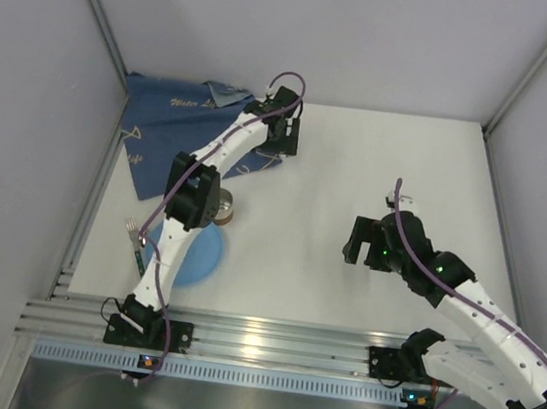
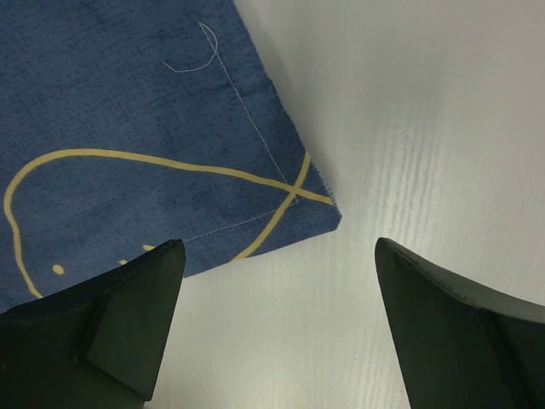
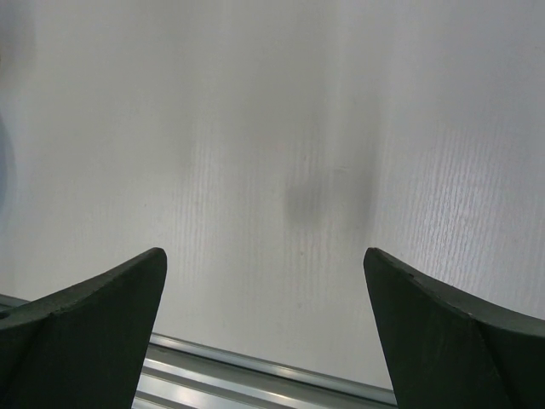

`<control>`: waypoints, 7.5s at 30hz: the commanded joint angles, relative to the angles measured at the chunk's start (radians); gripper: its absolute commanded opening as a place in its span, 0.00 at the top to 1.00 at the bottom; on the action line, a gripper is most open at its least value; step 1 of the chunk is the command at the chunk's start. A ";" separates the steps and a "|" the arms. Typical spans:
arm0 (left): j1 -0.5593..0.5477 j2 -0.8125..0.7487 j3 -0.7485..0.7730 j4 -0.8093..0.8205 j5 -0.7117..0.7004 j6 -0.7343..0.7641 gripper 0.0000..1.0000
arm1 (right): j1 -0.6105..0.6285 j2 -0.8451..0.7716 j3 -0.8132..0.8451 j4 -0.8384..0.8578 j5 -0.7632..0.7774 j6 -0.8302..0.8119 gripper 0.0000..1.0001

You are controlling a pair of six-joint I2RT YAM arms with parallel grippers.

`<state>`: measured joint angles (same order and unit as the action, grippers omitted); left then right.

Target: Set the dinner table for one person

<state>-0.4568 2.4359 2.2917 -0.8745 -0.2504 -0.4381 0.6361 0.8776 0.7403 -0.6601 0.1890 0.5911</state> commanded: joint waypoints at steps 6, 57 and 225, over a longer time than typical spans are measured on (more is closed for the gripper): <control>0.004 0.104 0.069 -0.092 -0.121 0.111 0.02 | -0.015 -0.015 0.047 -0.003 0.004 -0.039 0.00; -0.162 -0.104 0.002 0.539 0.632 -0.493 0.02 | -0.018 0.167 0.064 0.125 -0.088 0.075 0.00; 0.122 -1.086 -1.047 0.174 0.068 -0.136 0.04 | 0.134 0.793 0.557 0.155 -0.547 -0.041 0.34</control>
<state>-0.3531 1.4338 1.3052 -0.6518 -0.1577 -0.5472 0.6918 1.6424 1.1919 -0.5442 -0.3206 0.5430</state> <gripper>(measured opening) 0.954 0.662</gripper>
